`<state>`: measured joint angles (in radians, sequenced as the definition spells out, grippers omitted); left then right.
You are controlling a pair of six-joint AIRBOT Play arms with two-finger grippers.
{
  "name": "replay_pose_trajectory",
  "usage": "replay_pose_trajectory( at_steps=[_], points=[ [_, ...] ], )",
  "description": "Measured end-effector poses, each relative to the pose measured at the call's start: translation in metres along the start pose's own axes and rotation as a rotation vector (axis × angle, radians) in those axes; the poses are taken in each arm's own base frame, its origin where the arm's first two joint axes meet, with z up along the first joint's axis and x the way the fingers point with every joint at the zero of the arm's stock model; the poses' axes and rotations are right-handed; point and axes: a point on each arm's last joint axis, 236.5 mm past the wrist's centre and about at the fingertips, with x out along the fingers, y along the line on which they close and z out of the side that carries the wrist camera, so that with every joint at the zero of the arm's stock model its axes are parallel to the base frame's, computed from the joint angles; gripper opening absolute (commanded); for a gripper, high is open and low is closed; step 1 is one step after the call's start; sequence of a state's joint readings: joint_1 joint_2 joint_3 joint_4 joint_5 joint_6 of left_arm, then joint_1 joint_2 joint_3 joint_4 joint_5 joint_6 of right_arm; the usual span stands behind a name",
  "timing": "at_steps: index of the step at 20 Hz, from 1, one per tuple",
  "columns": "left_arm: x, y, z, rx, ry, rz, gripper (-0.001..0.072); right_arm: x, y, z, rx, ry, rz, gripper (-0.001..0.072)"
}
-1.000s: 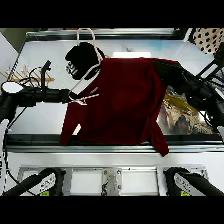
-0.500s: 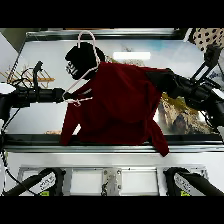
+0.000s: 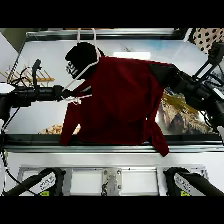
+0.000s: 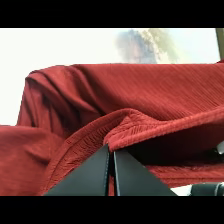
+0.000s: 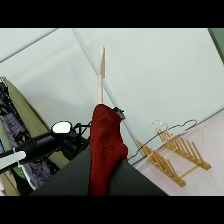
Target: Fold the clothes and pants, and hang the long-sleeved shirts on hangers.
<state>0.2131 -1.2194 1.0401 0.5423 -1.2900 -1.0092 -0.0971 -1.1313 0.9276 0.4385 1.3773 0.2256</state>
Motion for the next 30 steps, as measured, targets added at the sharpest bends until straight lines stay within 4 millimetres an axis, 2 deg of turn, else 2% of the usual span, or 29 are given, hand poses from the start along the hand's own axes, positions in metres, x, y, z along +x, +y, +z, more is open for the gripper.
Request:
replay_pose_trajectory(
  at_steps=[8,15,23,30],
  points=[
    [-0.007,0.003,0.005,-0.018,-0.026,-0.008,0.0017,0.0,-0.016,0.007,0.01,-0.029,-0.066,0.0017],
    [0.01,-0.015,-0.004,0.02,0.02,-0.033,0.0017,-0.002,-0.018,0.023,-0.008,-0.096,-0.079,0.0017],
    [0.015,-0.021,-0.005,0.025,0.024,-0.045,0.0017,-0.001,-0.025,0.033,-0.078,-0.142,-0.113,0.0017],
    [0.007,-0.027,0.013,0.06,-0.014,-0.024,0.0017,0.003,-0.024,0.028,-0.155,-0.123,-0.117,0.0017]
  ],
)
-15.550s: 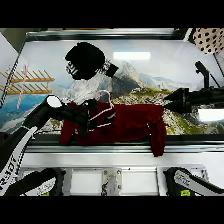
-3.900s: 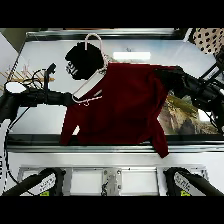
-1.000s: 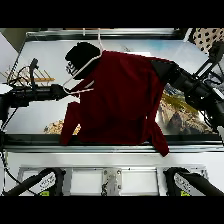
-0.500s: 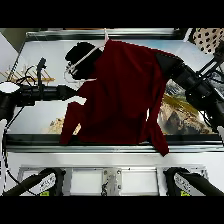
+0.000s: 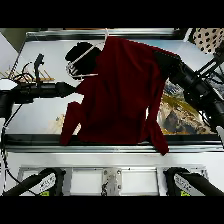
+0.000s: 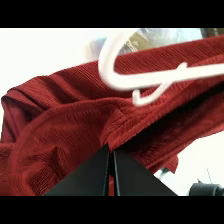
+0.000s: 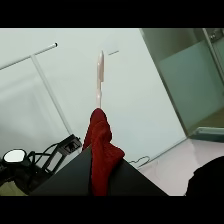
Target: Fold the clothes and pants, and hang the long-sleeved shirts on hangers.
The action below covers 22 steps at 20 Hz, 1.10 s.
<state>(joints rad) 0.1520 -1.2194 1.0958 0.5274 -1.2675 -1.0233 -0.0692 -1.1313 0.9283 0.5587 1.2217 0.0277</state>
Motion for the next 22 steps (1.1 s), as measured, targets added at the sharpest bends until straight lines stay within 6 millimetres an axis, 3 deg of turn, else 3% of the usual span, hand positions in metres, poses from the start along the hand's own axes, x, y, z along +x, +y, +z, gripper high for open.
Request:
replay_pose_trajectory(
  at_steps=[13,17,22],
  points=[
    [-0.031,0.04,0.017,-0.088,-0.072,0.117,0.0017,-0.001,0.024,-0.019,-0.052,0.084,0.09,0.0017],
    [-0.021,0.034,0.011,-0.068,-0.044,0.115,0.0017,0.0,0.03,-0.012,-0.046,0.057,0.108,0.0016],
    [0.001,0.011,-0.001,-0.021,0.02,0.076,0.0017,0.0,0.037,0.002,-0.018,-0.004,0.133,0.0017]
  ],
)
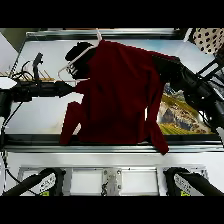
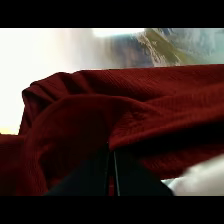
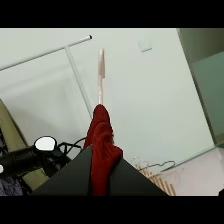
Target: Fold the clothes and pants, and hang the long-sleeved shirts on hangers.
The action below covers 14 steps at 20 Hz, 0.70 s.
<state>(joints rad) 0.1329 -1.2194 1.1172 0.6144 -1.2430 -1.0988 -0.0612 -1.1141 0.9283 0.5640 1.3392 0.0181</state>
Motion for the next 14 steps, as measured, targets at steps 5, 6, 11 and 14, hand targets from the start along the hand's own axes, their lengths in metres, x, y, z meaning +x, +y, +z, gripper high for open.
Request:
replay_pose_trajectory(
  at_steps=[5,6,11,14],
  points=[
    [0.003,-0.006,-0.002,0.005,0.007,-0.015,0.0017,0.0,-0.001,0.004,0.004,-0.018,-0.003,0.0016],
    [0.001,-0.004,0.0,0.0,0.002,-0.012,0.0017,0.0,-0.001,0.004,0.001,-0.017,-0.004,0.0017],
    [-0.011,0.008,0.004,-0.032,-0.018,-0.003,0.0017,0.0,-0.004,-0.005,-0.012,0.021,-0.017,0.0017],
    [-0.014,0.01,0.001,-0.039,-0.008,-0.005,0.0017,0.0,-0.01,-0.011,-0.023,0.046,-0.042,0.0017]
  ],
)
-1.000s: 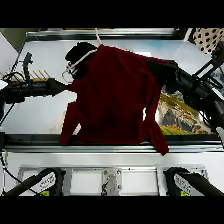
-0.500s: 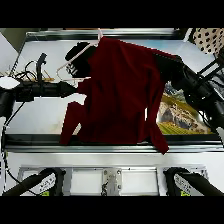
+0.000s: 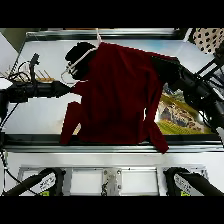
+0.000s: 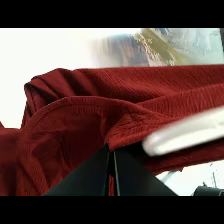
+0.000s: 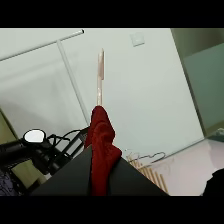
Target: Fold the clothes and pants, and hang the long-sleeved shirts on hangers.
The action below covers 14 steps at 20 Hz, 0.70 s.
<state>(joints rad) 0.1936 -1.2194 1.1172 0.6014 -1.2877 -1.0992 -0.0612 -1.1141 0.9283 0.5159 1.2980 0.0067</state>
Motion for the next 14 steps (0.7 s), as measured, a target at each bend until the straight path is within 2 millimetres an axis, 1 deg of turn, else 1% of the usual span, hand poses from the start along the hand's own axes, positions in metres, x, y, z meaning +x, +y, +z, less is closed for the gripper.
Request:
replay_pose_trajectory(
  at_steps=[4,7,10,14],
  points=[
    [-0.004,0.004,0.001,-0.01,-0.006,0.005,0.0017,0.0,-0.003,-0.009,-0.016,0.04,-0.011,0.0017],
    [-0.012,0.012,0.004,-0.024,-0.025,0.018,0.0017,-0.001,-0.001,-0.018,-0.028,0.075,-0.003,0.0016],
    [-0.026,0.015,0.012,-0.024,-0.073,0.038,0.0017,-0.001,0.002,-0.023,-0.034,0.096,0.01,0.0017],
    [-0.045,0.01,0.022,0.001,-0.141,0.065,0.0017,-0.002,0.003,-0.029,-0.042,0.125,0.017,0.0016]
  ],
)
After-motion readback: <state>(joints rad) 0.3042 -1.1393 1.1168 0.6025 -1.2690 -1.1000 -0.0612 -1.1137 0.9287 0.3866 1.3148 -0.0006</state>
